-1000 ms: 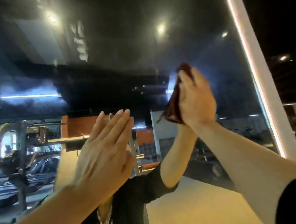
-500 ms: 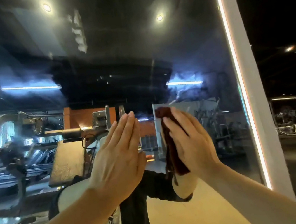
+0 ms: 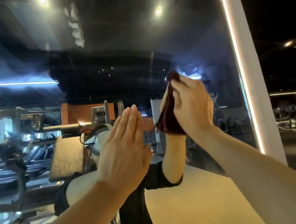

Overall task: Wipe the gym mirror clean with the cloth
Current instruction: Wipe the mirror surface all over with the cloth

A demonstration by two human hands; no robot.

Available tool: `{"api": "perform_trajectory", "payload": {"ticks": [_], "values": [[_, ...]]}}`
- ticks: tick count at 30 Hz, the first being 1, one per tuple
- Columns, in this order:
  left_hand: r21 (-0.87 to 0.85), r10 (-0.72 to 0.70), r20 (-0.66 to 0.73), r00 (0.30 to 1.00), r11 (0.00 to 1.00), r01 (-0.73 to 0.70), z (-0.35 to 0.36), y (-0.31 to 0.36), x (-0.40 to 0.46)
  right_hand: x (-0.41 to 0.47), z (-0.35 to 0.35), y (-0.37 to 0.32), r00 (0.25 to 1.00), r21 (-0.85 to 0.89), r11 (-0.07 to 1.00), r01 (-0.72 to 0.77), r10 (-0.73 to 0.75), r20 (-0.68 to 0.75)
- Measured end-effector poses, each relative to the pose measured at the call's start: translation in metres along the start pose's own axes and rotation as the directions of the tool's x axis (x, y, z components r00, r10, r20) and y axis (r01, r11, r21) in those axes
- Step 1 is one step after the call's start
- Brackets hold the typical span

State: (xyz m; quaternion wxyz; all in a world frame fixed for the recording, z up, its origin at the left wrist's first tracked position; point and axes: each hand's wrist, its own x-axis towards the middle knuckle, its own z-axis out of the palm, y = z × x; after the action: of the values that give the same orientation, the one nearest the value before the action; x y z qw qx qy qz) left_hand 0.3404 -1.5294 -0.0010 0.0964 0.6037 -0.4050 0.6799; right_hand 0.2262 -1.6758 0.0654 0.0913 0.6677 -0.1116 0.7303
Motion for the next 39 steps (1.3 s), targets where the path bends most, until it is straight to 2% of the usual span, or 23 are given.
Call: {"api": "perform_trajectory", "payload": {"ticks": [2, 3, 7, 9, 13, 14, 16, 18, 20, 21, 24, 25, 27, 31, 33, 35, 39], "values": [[-0.017, -0.011, 0.007, 1.0, 1.0, 0.011, -0.001, 0.002, 0.002, 0.018, 0.005, -0.008, 0.985, 0.031, 0.985, -0.168, 0.169, -0.033], [-0.03, -0.018, 0.007, 1.0, 0.999, 0.018, -0.001, 0.002, 0.002, 0.013, 0.006, -0.014, 0.982, 0.034, 0.982, -0.185, 0.186, -0.03], [-0.033, -0.016, 0.026, 1.0, 0.999, 0.017, 0.002, 0.0, 0.0, -0.046, -0.004, -0.015, 0.997, -0.019, 0.997, 0.074, -0.073, 0.018], [-0.041, -0.026, 0.034, 0.999, 0.999, 0.028, 0.002, 0.0, -0.001, -0.036, -0.005, 0.001, 0.989, -0.039, 0.988, 0.148, -0.147, 0.02], [-0.036, -0.071, 0.047, 0.996, 0.997, 0.072, 0.003, 0.006, -0.001, 0.014, 0.0, 0.004, 0.993, 0.037, 0.993, -0.108, 0.11, -0.038], [-0.043, -0.077, 0.046, 0.996, 0.996, 0.079, 0.004, 0.007, -0.001, 0.011, 0.001, -0.002, 0.989, 0.05, 0.99, -0.134, 0.137, -0.054], [-0.047, -0.073, 0.051, 0.996, 0.996, 0.076, 0.004, 0.007, -0.001, -0.017, 0.0, -0.011, 0.997, 0.075, 0.996, -0.055, 0.059, -0.049], [-0.04, -0.069, 0.061, 0.996, 0.997, 0.071, 0.006, 0.007, -0.001, -0.051, -0.005, -0.012, 0.994, 0.117, 0.987, 0.108, -0.111, 0.018], [-0.033, -0.063, 0.065, 0.996, 0.997, 0.065, 0.006, 0.006, -0.002, -0.048, -0.008, 0.002, 0.968, 0.129, 0.962, 0.24, -0.248, 0.047], [-0.029, -0.062, 0.062, 0.996, 0.998, 0.064, 0.007, 0.006, -0.002, -0.034, -0.006, 0.01, 0.97, 0.12, 0.965, 0.234, -0.239, 0.035], [-0.037, -0.075, 0.054, 0.996, 0.996, 0.077, 0.005, 0.007, -0.003, 0.012, 0.001, 0.023, 0.999, 0.085, 0.996, -0.02, 0.023, -0.029], [-0.046, -0.081, 0.052, 0.995, 0.995, 0.083, 0.005, 0.008, -0.003, 0.016, 0.003, 0.023, 0.997, 0.089, 0.994, -0.062, 0.066, -0.046], [-0.06, -0.087, 0.043, 0.995, 0.994, 0.09, 0.005, 0.01, -0.002, -0.004, 0.003, 0.02, 0.998, 0.067, 0.997, -0.037, 0.04, -0.054], [-0.05, -0.092, 0.037, 0.995, 0.994, 0.094, 0.006, 0.01, -0.002, -0.089, -0.016, 0.03, 0.989, 0.047, 0.988, 0.146, -0.146, -0.006], [-0.041, -0.089, 0.041, 0.995, 0.995, 0.091, 0.007, 0.01, -0.003, -0.094, -0.02, 0.039, 0.975, 0.036, 0.974, 0.224, -0.224, -0.004], [-0.048, -0.085, 0.048, 0.995, 0.995, 0.087, 0.006, 0.01, -0.003, -0.066, -0.016, 0.039, 0.981, 0.009, 0.981, 0.195, -0.195, 0.007], [-0.072, -0.09, 0.06, 0.994, 0.993, 0.094, 0.004, 0.009, -0.003, 0.008, -0.001, 0.033, 1.0, 0.016, 1.0, -0.015, 0.015, -0.018]]}}
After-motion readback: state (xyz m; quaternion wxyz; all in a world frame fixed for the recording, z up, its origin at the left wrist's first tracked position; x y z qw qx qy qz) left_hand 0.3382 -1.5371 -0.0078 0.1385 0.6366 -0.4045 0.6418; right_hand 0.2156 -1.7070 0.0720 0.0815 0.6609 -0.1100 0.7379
